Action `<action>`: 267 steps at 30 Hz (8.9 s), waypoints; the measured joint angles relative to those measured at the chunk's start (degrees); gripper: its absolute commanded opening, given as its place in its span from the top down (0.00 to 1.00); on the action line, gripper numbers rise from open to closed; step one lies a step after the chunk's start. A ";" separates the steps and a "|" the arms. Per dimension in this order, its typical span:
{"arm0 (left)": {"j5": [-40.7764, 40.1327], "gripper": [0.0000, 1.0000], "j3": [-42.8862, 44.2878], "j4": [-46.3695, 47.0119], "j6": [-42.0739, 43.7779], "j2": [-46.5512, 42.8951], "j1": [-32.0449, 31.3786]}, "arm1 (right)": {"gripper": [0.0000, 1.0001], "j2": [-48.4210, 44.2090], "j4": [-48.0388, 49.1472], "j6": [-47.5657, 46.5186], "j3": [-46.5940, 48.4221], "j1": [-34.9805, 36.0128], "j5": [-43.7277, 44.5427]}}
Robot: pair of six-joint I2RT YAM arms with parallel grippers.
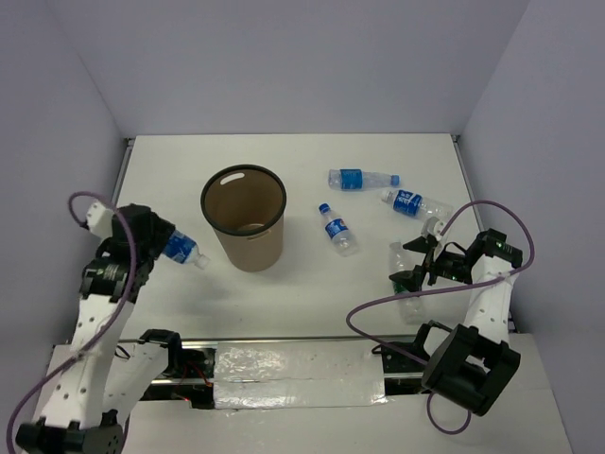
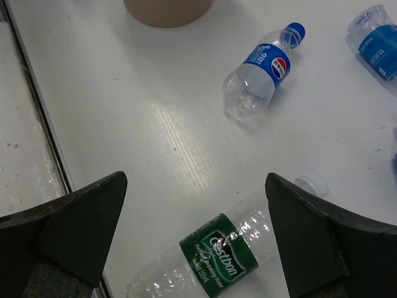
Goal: Put the plastic bottles in the bin
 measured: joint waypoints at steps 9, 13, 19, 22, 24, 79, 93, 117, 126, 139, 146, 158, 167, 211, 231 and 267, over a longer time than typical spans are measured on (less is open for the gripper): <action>1.46 1.00 23.32 0.07 11.89 -6.99 0.09 | 0.00 -1.11 -0.04 2.38 2.89 0.00 -0.35; 11.96 1.00 27.17 8.44 15.93 -3.82 0.09 | 0.00 -2.64 -0.07 3.63 4.42 0.00 -0.42; 19.19 1.00 21.62 26.08 21.05 3.87 -5.92 | 0.00 -4.04 -0.07 5.29 4.94 0.00 -0.28; 16.94 1.00 18.43 31.67 26.51 8.57 -13.40 | 0.00 -4.42 -0.09 6.14 4.96 0.00 -0.17; 15.34 0.99 18.01 34.21 30.08 11.87 -17.77 | 0.00 -4.87 -0.09 7.08 4.96 0.00 0.04; -0.24 0.00 -6.51 16.74 45.94 -29.51 -22.53 | 0.03 55.23 40.46 85.07 40.83 55.80 57.96; 1.77 0.00 -6.62 15.89 45.70 -29.68 -20.90 | 0.76 56.65 38.99 85.00 41.42 55.95 61.53; 5.53 0.00 -6.86 15.96 45.68 -28.20 -18.03 | 0.87 33.53 39.08 83.95 65.79 72.67 56.41; 5.53 0.00 -6.88 15.93 45.70 -27.91 -17.70 | 0.66 46.47 38.45 90.16 77.64 78.23 52.35; 6.03 0.00 -6.88 15.96 45.70 -27.76 -17.57 | 0.00 49.18 40.48 94.95 75.21 78.55 50.75; 6.84 0.01 -6.88 15.98 45.70 -27.80 -17.57 | 0.00 38.91 40.15 91.76 64.54 76.74 51.58; 8.11 0.00 -6.88 15.98 45.68 -28.59 -17.57 | 0.00 4.22 35.47 78.82 29.55 45.94 49.16; 8.46 0.01 -6.88 15.96 45.68 -28.59 -17.57 | 0.00 3.23 34.86 72.22 4.22 31.74 61.94; 7.96 0.01 -6.88 15.98 45.70 -28.94 -17.57 | 0.93 28.74 20.96 75.14 71.93 62.05 40.96; 6.36 0.01 -7.30 16.02 45.86 -27.93 -16.98 | 0.87 53.90 56.11 107.43 86.44 73.42 30.12; 6.62 0.00 -7.58 16.02 45.90 -26.93 -15.87 | 0.00 39.63 68.83 102.57 54.84 69.79 30.58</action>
